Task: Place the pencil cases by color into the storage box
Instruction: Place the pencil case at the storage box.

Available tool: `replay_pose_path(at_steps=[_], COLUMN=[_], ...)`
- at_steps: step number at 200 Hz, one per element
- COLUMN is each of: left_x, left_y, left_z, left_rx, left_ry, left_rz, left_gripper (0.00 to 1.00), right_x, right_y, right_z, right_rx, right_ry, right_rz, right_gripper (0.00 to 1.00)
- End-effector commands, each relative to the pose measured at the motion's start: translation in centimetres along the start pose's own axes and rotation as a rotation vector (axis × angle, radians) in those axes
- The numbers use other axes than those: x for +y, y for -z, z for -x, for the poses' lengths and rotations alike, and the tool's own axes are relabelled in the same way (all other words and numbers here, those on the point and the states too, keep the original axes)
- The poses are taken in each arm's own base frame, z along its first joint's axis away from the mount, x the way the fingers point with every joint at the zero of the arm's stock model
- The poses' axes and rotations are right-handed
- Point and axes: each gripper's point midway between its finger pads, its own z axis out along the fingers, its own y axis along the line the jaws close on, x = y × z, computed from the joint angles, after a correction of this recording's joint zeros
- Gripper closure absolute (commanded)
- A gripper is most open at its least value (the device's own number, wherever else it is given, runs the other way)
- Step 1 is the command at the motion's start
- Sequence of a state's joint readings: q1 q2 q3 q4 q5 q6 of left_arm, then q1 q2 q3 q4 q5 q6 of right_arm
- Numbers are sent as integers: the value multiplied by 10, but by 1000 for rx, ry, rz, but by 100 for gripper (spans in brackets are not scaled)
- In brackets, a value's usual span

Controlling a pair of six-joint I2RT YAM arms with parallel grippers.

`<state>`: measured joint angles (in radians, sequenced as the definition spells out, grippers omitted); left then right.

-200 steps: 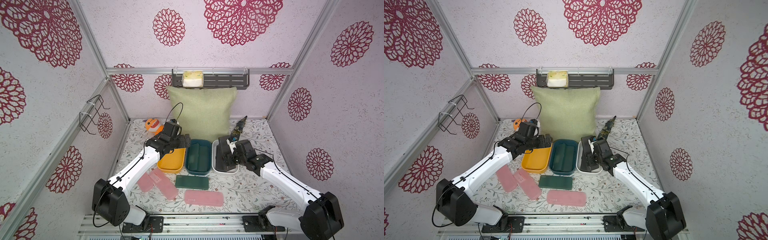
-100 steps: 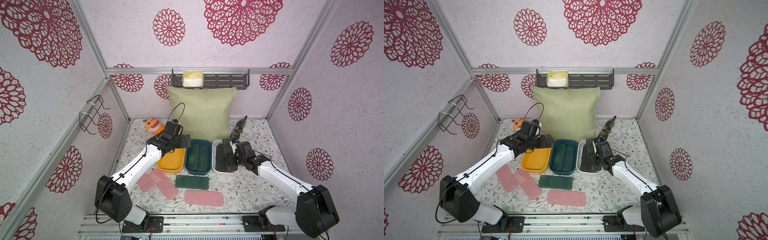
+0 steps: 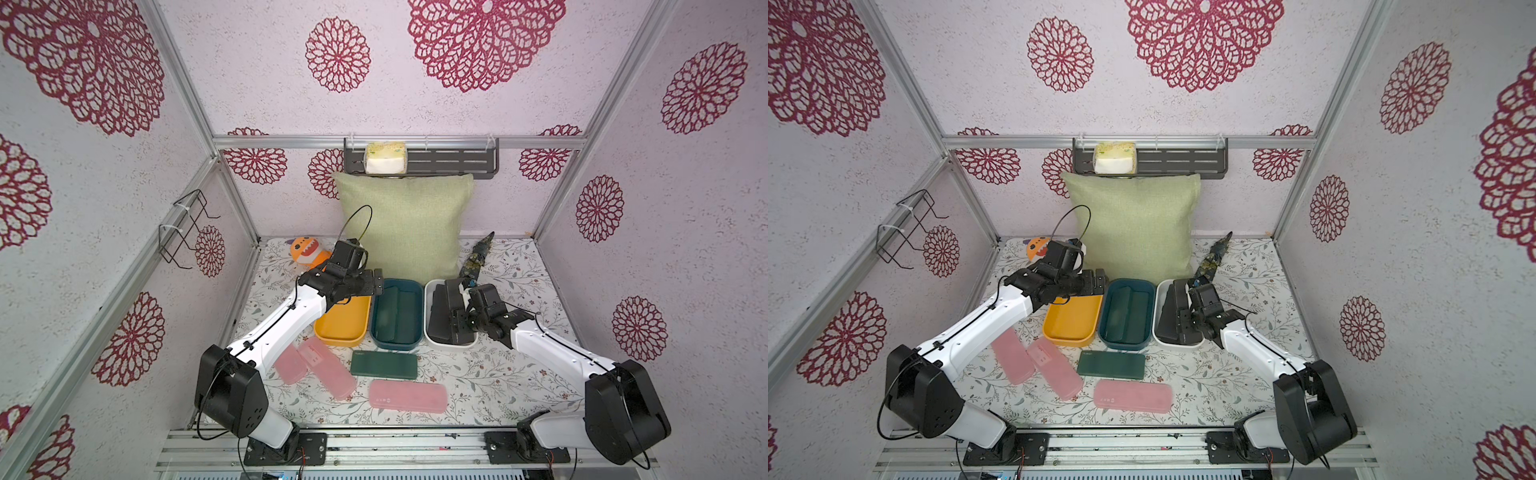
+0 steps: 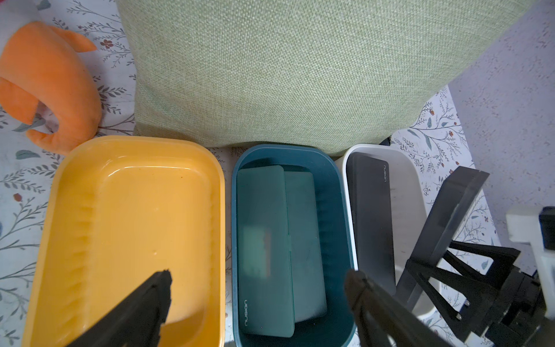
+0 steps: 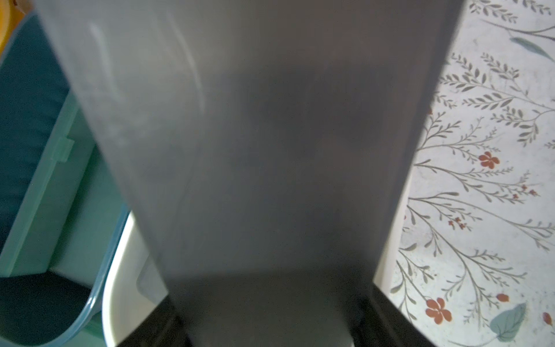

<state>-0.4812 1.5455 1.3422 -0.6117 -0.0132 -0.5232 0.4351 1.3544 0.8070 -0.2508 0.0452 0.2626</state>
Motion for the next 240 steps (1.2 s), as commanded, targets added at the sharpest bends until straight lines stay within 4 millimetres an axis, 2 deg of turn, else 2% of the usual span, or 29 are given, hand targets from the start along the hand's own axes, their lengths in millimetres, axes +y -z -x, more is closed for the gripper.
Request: replay_pose_path(at_steps=[1,164,240], left_x=[-1,-3,-4], left_y=[1,-7,-8], left_z=[6,4,2], left_rx=[-4,26,34], left_ry=[-10,-23,-22], left_rz=[-4,-8,-12], left_gripper=[3,3,3], right_x=[-9,-20,-21], right_y=[0,-24,-23], right_z=[7,6,12], right_rx=[-34,15,5], right_ry=[-42,-44,-38], right_rz=[-39,-106,-117], right_gripper=[47,20,15])
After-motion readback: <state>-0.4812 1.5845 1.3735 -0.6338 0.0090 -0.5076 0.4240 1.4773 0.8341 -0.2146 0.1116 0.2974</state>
